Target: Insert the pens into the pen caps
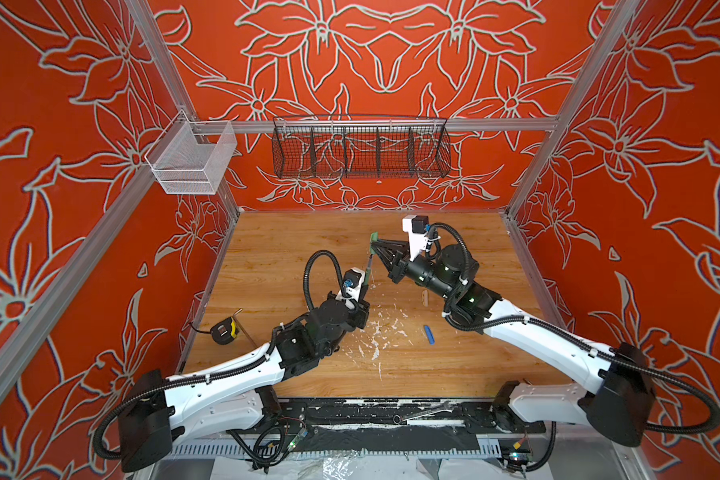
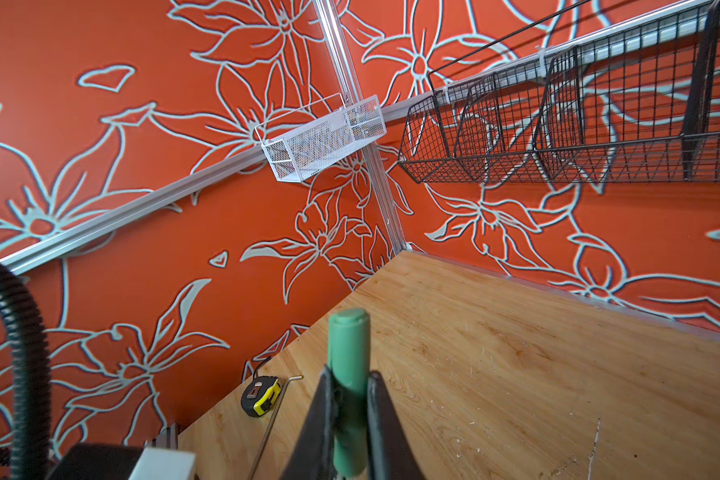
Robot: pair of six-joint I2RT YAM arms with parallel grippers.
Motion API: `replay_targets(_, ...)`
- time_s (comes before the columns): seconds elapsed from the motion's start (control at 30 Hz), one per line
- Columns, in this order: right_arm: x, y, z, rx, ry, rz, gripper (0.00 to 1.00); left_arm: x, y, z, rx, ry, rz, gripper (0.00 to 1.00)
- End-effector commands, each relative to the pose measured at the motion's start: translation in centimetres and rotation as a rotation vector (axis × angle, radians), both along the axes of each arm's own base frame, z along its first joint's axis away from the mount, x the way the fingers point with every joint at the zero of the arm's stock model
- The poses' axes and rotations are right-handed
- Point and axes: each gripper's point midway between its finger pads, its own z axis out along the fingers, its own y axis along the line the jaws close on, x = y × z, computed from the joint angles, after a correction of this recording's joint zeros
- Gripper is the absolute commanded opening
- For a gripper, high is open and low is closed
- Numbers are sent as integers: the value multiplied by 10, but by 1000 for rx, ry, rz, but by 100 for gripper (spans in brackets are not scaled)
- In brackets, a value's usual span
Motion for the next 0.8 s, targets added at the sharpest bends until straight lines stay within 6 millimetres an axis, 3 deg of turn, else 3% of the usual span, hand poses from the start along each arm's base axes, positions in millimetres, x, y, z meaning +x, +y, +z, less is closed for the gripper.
replay_targets(0.0,-7,3,5,25,-7,31,13,-1,3,6,-15,-15,13,0)
replay_targets(0.77,-9,7,-6,87,56,62,13,0,3,8,-17,-20,16,0)
